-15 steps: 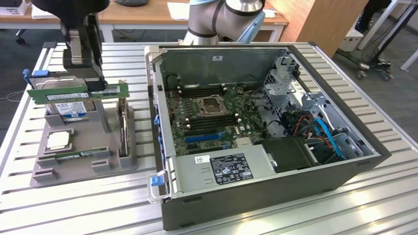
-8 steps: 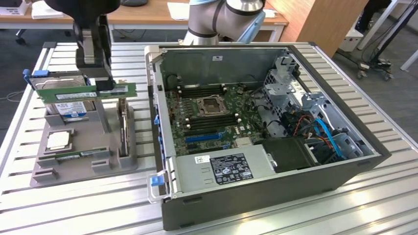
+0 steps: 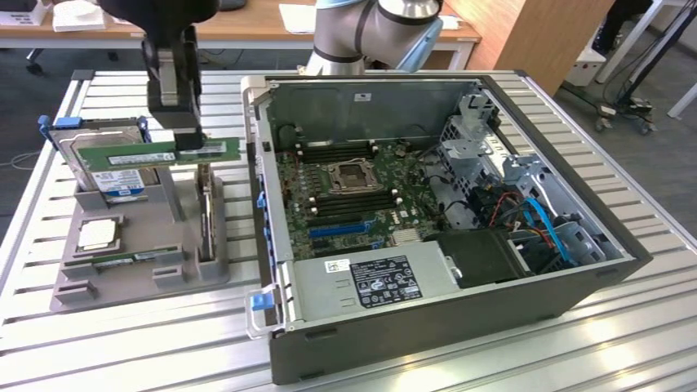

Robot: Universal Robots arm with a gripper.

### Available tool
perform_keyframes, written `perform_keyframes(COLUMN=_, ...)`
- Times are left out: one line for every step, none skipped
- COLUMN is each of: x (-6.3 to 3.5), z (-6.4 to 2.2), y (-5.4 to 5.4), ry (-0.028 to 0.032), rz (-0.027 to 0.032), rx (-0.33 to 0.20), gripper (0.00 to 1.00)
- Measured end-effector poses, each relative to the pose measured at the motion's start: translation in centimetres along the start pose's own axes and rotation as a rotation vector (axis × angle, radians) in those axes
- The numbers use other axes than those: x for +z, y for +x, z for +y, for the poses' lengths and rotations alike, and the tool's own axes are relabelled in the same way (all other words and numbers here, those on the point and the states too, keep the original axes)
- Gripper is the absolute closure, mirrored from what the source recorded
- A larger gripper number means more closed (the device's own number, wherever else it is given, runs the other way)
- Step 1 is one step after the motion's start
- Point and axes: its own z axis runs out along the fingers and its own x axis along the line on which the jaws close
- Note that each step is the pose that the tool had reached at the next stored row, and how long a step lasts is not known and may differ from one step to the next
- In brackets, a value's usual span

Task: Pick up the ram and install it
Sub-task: 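Pick up the ram and move it above insertion slot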

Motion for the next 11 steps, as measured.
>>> perform_keyframes(x=-0.01, z=-0.23, y=0.0, ry=-0.0002, rz=0.0, rx=0.0, gripper=0.89)
perform_keyframes(x=-0.02, z=-0.46, y=0.0, ry=-0.0004, rz=-0.0001, rx=0.0, gripper=0.89)
perform_keyframes(x=-0.04, z=-0.71, y=0.0, ry=-0.0007, rz=-0.0001, rx=0.0, gripper=0.89)
perform_keyframes(x=-0.05, z=-0.93, y=0.0, ry=-0.0009, rz=-0.0001, rx=0.0, gripper=0.89)
perform_keyframes(x=-0.06, z=-1.14, y=0.0, ry=-0.0012, rz=-0.0001, rx=0.0, gripper=0.89)
perform_keyframes(x=-0.07, z=-1.33, y=0.0, ry=-0.0013, rz=-0.0001, rx=0.0, gripper=0.89)
perform_keyframes(x=-0.08, z=-1.51, y=0.0, ry=-0.0014, rz=-0.0001, rx=0.0, gripper=0.89)
perform_keyframes(x=-0.09, z=-1.67, y=0.0, ry=-0.0015, rz=0.0, rx=0.0, gripper=0.89)
perform_keyframes(x=-0.09, z=-1.83, y=0.0, ry=-0.0016, rz=0.0, rx=0.0, gripper=0.89)
perform_keyframes(x=-0.1, z=-2.02, y=0.0, ry=-0.0016, rz=-0.0001, rx=0.0, gripper=0.89)
perform_keyframes(x=-0.11, z=-2.18, y=0.0, ry=-0.0017, rz=-0.0001, rx=0.0, gripper=0.89)
